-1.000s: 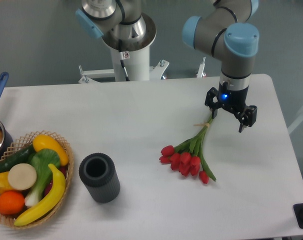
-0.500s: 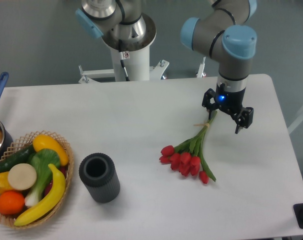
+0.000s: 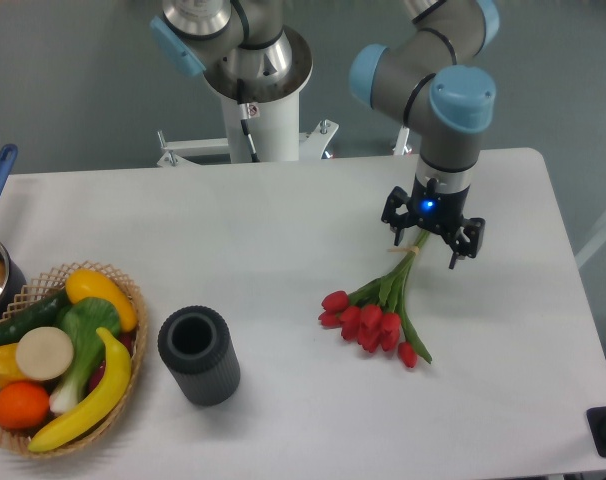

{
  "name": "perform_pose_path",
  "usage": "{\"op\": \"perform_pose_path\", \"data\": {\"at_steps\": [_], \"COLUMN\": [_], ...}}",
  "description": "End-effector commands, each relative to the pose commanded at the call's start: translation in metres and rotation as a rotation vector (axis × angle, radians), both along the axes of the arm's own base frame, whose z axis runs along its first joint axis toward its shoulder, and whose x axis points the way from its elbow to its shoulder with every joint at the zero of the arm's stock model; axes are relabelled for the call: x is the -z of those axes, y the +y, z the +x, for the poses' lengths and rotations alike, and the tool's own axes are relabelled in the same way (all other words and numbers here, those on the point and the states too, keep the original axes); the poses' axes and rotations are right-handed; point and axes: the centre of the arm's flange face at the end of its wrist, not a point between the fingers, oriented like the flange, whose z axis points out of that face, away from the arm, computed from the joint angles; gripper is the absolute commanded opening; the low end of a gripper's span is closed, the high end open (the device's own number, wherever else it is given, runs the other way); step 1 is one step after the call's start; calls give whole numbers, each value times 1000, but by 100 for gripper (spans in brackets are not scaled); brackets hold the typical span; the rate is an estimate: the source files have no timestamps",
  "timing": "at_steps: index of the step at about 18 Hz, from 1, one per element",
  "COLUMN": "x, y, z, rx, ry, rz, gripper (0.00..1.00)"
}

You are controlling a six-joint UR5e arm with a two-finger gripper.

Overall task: Pick up the flowers from the table
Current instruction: 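Move the open gripper over the green tulip stems near the blooms, then lower the gripper around the tulip stems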

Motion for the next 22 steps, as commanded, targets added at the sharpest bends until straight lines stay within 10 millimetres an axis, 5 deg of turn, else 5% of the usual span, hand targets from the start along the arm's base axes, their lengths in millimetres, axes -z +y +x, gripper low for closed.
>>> {"op": "perform_pose_path", "data": {"at_steps": [9, 22], "x": [53, 63], "y": [19, 26], "z": [6, -10], "rx": [29, -27], "ry": [-84, -97], "rz": [-37, -34], "gripper": [100, 100]}}
